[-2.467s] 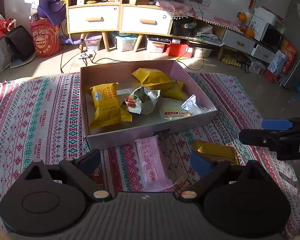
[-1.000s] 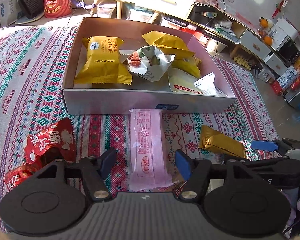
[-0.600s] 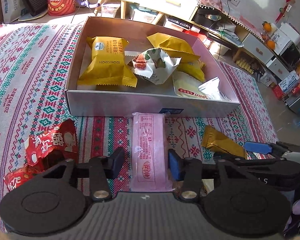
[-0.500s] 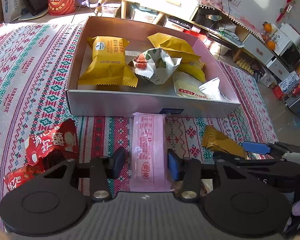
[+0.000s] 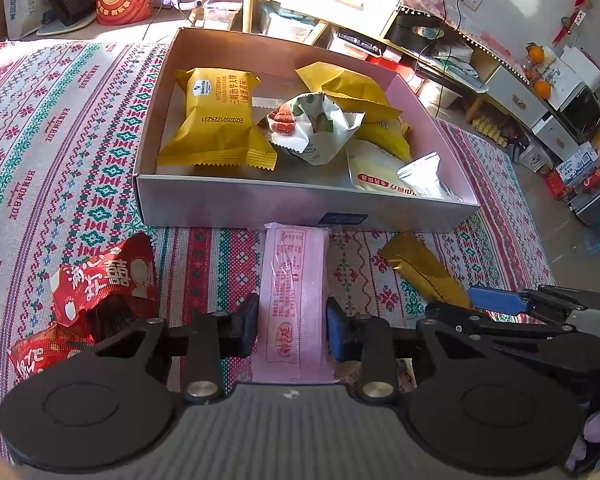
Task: Organize snacks
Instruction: 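Grasp the pink wrapped cake with the left gripper while the right grasps the gold bar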
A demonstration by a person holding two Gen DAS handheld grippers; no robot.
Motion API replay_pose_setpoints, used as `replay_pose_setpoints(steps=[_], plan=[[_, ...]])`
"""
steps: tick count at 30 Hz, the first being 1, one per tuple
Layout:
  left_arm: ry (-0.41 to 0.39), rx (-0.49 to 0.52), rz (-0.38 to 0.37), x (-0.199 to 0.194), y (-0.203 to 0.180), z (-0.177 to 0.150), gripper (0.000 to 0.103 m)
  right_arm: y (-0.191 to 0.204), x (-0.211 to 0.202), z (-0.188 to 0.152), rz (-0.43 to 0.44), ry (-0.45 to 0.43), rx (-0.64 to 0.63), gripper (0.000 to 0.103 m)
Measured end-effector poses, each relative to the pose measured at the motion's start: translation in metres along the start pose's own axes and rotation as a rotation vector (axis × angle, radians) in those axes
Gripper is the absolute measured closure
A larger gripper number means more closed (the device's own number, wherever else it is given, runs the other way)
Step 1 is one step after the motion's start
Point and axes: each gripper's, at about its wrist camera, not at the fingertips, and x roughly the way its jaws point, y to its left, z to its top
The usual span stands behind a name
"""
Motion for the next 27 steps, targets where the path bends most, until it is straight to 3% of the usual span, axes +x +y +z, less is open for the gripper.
replay_pose_setpoints(steps=[5,11,16,19,24,27], plan=[[0.010,0.008,0.001,0.000,-0.001,0.001,0.063,0.001,-0.001,0.001,0.010,0.013,0.000,0.060],[0.004,0.017,0.006,0.001,-0.002,-0.001,0.061,0.001,0.002,0.000,0.002,-0.012,-0.016,0.046],[0.006,0.046,0.022,0.002,-0.008,-0.001,0.059,0.002,0.004,0.003,0.007,-0.027,-0.015,0.046],[0.007,0.060,0.029,0.004,-0.010,-0.001,0.058,0.003,0.005,0.003,0.011,-0.034,-0.020,0.049],[0.008,0.074,0.037,0.005,-0.013,-0.002,0.060,0.009,0.003,0.005,0.033,-0.035,-0.030,0.074],[-0.003,0.074,0.057,0.004,-0.013,-0.002,0.064,0.012,0.002,0.005,0.024,-0.032,-0.042,0.077]])
